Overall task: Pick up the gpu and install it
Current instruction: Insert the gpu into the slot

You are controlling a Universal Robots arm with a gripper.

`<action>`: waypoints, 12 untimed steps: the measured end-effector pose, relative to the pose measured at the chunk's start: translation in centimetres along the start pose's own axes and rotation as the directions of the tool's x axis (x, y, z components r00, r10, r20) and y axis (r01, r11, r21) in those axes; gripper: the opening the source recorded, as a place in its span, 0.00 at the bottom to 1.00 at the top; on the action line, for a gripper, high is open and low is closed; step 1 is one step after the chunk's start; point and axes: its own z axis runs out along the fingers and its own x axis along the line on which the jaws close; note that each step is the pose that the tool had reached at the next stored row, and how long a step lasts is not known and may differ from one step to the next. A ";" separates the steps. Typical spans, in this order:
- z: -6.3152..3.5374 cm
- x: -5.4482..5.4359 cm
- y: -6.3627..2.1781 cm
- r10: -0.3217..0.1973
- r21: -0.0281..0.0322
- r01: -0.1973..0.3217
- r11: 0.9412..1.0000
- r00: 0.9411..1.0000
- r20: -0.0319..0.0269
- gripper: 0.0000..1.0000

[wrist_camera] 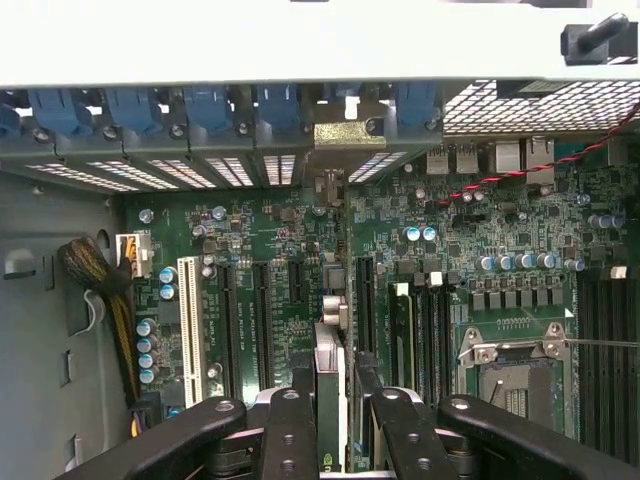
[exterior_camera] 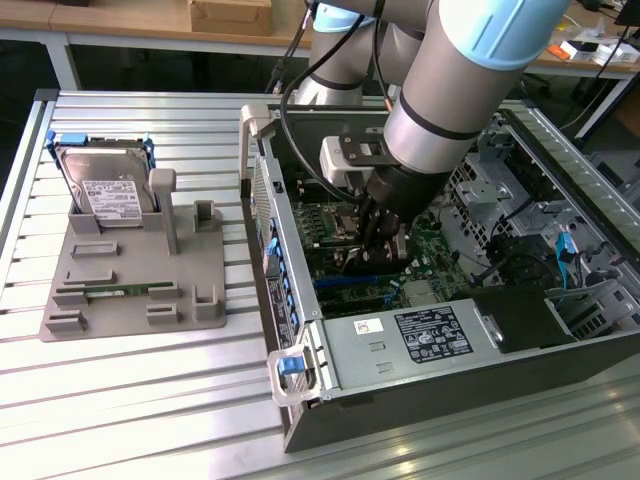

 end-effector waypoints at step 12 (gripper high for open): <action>0.59 0.1 0.27 0.000 0.000 0.000 1.000 1.000 0.000 0.27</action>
